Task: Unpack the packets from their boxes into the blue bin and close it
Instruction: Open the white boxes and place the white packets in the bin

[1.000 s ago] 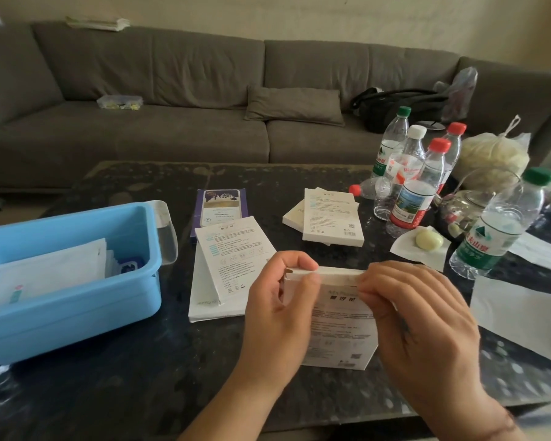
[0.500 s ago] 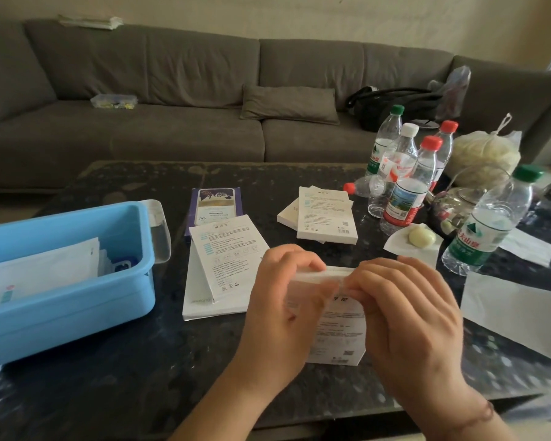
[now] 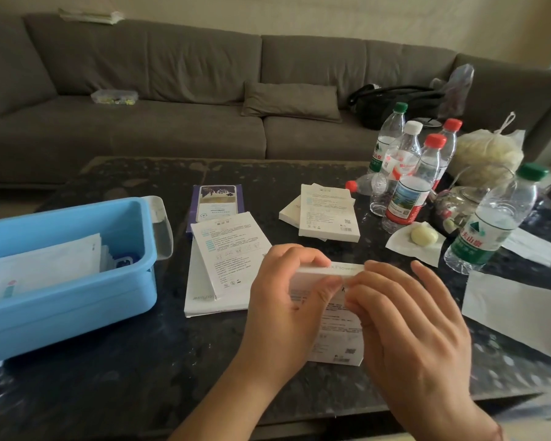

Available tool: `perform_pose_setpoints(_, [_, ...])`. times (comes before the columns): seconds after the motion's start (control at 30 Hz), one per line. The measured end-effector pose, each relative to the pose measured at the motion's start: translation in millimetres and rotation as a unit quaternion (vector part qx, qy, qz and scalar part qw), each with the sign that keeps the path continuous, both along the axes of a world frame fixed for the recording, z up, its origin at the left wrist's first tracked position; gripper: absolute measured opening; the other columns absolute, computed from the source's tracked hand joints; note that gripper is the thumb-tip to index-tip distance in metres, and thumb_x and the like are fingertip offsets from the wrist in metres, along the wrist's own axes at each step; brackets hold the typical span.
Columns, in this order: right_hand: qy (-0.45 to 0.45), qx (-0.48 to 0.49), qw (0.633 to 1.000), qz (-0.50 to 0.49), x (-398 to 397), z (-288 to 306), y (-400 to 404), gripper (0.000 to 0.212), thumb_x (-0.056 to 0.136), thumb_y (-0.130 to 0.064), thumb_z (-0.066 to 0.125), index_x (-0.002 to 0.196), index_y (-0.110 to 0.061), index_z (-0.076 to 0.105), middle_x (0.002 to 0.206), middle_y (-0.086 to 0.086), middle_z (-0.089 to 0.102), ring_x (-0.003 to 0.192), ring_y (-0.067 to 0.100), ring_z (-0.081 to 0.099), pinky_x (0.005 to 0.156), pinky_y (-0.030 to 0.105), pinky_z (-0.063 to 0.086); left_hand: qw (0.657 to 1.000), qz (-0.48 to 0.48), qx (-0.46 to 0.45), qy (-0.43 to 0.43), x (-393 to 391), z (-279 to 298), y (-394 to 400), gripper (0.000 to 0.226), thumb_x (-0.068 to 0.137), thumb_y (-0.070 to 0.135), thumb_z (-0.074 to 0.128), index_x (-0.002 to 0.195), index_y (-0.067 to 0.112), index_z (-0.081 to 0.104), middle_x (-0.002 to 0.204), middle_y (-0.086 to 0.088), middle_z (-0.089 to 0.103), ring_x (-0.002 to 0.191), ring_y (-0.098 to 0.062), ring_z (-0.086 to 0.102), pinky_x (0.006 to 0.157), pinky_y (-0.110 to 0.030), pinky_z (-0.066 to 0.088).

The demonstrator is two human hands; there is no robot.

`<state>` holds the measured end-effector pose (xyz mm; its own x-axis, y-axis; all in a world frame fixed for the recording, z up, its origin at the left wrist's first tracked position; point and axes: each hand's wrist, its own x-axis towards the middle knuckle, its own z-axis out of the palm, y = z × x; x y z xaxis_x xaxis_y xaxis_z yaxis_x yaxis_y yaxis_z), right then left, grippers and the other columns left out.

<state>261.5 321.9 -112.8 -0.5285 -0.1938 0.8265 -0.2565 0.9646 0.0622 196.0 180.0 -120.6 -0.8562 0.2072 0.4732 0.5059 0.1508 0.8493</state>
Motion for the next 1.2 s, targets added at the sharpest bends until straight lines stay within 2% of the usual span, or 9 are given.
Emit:
perform_pose_setpoints(0.23, [0.007,0.003,1.0,0.006,-1,-6,0,0.008,0.082,-0.004,0.07,0.084,-0.011,0.072,0.095,0.004,0.073,0.102,0.029,0.069,0.093,0.055,0.047,0.997,0.017,-0.004,0.079,-1,-5,0,0.013,0.092,0.028,0.067,0.104,0.024,0.07,0.125,0.002,0.05,0.113,0.001,0.053,0.087,-0.008,0.045])
perform_pose_setpoints(0.33, [0.024,-0.015,0.999,0.031,-1,-12,4,0.005,0.085,-0.008,0.07,0.085,-0.011,0.074,0.097,0.004,0.073,0.102,0.029,0.069,0.093,0.055,0.047,0.994,-0.015,-0.003,0.113,-2,-6,-1,0.018,0.095,0.02,0.064,0.109,0.026,0.074,0.136,0.001,0.042,0.11,-0.006,0.062,0.091,-0.016,0.05])
perform_pose_setpoints(0.47, [0.031,0.007,0.999,0.032,-4,-29,6,0.017,0.083,-0.01,0.072,0.094,-0.019,0.063,0.098,0.003,0.072,0.117,0.03,0.06,0.098,0.057,0.044,0.993,-0.003,-0.02,0.114,-1,-4,-2,0.021,0.095,0.03,0.058,0.107,0.026,0.075,0.127,0.003,0.047,0.111,-0.006,0.06,0.091,-0.013,0.048])
perform_pose_setpoints(0.57, [0.016,0.013,0.999,0.035,-5,-41,6,0.016,0.084,-0.012,0.069,0.092,-0.02,0.058,0.11,0.001,0.062,0.13,0.033,0.047,0.101,0.06,0.04,0.994,-0.02,-0.022,0.102,-2,-3,-3,0.023,0.096,0.032,0.056,0.108,0.027,0.075,0.125,0.006,0.046,0.109,-0.011,0.062,0.088,-0.023,0.055])
perform_pose_setpoints(0.7, [0.04,-0.122,0.988,0.085,1,-35,4,0.012,0.083,-0.02,0.067,0.092,-0.017,0.059,0.115,0.004,0.06,0.125,0.036,0.047,0.101,0.055,0.04,0.995,-0.035,-0.034,0.085,-3,-3,-6,0.022,0.096,0.037,0.057,0.11,0.032,0.073,0.126,0.012,0.044,0.118,-0.012,0.053,0.086,-0.027,0.056])
perform_pose_setpoints(0.83, [0.025,-0.295,0.952,0.078,-7,-18,-1,0.028,0.084,-0.024,0.066,0.105,-0.008,0.059,0.12,0.008,0.056,0.117,0.033,0.052,0.095,0.053,0.045,0.995,-0.035,-0.032,0.085,-3,-3,-5,0.026,0.092,0.044,0.06,0.11,0.031,0.073,0.124,0.011,0.045,0.119,-0.007,0.049,0.084,-0.019,0.055])
perform_pose_setpoints(0.93, [-0.003,-0.311,0.947,0.086,-15,-13,-2,0.035,0.084,-0.026,0.066,0.113,-0.007,0.058,0.124,0.009,0.056,0.119,0.029,0.053,0.098,0.049,0.045,0.994,-0.029,-0.035,0.095,-5,-5,-4,0.021,0.092,0.035,0.066,0.11,0.028,0.074,0.122,0.009,0.047,0.119,-0.008,0.052,0.087,-0.021,0.055])
perform_pose_setpoints(1.1, [0.057,-0.24,0.968,0.054,-9,-28,0,0.027,0.08,-0.019,0.068,0.103,-0.012,0.056,0.12,0.013,0.052,0.116,0.035,0.05,0.096,0.05,0.044,0.995,-0.041,-0.048,0.08,-7,-3,-5,0.023,0.09,0.035,0.063,0.111,0.035,0.072,0.121,0.017,0.044,0.117,0.0,0.048,0.084,-0.015,0.055])
perform_pose_setpoints(1.2, [0.002,-0.393,0.915,0.089,-7,-34,-2,0.036,0.085,-0.025,0.064,0.117,-0.015,0.052,0.127,0.01,0.052,0.12,0.028,0.052,0.092,0.048,0.049,0.993,-0.032,-0.065,0.094,-9,-3,-7,0.024,0.087,0.034,0.067,0.111,0.037,0.071,0.121,0.02,0.043,0.116,-0.001,0.047,0.086,-0.012,0.052])
